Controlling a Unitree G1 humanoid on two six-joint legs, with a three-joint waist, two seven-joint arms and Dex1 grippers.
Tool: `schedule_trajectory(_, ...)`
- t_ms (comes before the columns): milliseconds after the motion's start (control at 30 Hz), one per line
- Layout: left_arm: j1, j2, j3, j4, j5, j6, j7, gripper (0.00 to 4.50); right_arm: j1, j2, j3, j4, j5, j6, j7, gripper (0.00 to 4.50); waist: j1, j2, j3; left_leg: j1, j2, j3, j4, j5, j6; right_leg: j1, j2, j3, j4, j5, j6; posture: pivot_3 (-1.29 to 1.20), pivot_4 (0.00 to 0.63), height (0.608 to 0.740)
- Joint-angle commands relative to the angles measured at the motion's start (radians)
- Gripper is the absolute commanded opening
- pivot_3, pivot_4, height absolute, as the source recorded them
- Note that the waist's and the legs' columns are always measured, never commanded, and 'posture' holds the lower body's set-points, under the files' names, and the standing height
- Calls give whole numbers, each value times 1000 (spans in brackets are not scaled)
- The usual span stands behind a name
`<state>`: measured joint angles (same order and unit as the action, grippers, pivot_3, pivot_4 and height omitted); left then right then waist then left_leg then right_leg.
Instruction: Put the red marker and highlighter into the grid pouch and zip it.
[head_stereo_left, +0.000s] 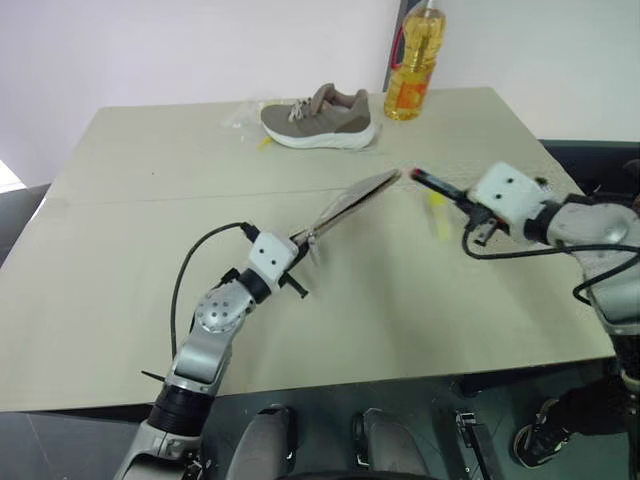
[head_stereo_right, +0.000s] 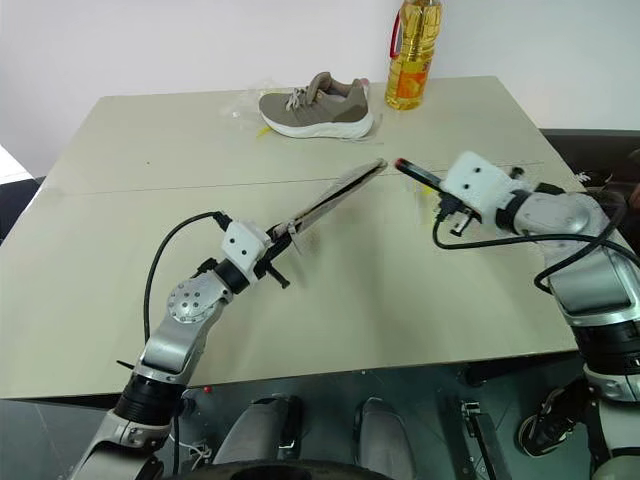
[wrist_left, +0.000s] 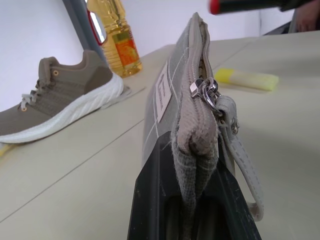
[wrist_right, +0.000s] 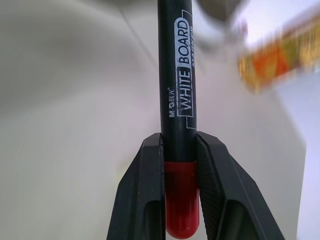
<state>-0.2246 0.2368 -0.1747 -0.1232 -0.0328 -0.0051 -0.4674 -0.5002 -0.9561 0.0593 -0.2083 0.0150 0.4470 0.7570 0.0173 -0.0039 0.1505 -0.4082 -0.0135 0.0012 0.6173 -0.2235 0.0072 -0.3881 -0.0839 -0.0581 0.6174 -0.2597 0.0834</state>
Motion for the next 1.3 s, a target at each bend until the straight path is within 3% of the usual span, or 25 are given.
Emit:
schedule_trajectory(33, 6, 8, 11, -50, -12, 3, -3, 0, -23, -1, 4, -2, -14, -41, 30, 333, 3, 0, 0, 0, 0, 0, 1, 0, 0, 0, 0, 0, 0, 0, 0, 0, 150, 731)
schedule_trajectory(600, 5, 27, -6, -69, 1, 0, -25, 0, -36, -14, 77, 41, -140, -193, 94, 333, -2, 0, 0, 0, -1, 0, 1, 0, 0, 0, -4, 0, -1, 0, -1, 0, 150, 731)
schedule_trajectory(833, -9, 97, -28, -59, 6, -23, -112, 0, -70, -27, 180, 14, -251, -395, 166, 333, -4, 0, 0, 0, -1, 0, 1, 0, 0, -1, -4, 0, -1, 0, -1, 0, 150, 731)
schedule_trajectory(1200, -40, 154, -28, -54, -13, -23, -193, 0, -170, 126, 290, 53, -332, -594, 197, 333, -2, 0, 0, 0, 0, 0, 1, 0, 0, 0, -3, 0, 0, 0, -1, 0, 150, 731)
schedule_trajectory(1300, -22, 155, -20, -62, -3, -16, -174, 0, -186, 144, 257, 75, -306, -583, 206, 1829, -3, 0, 0, 0, -1, 0, 2, 0, 0, 0, -4, 0, 0, 0, -1, 0, 150, 731)
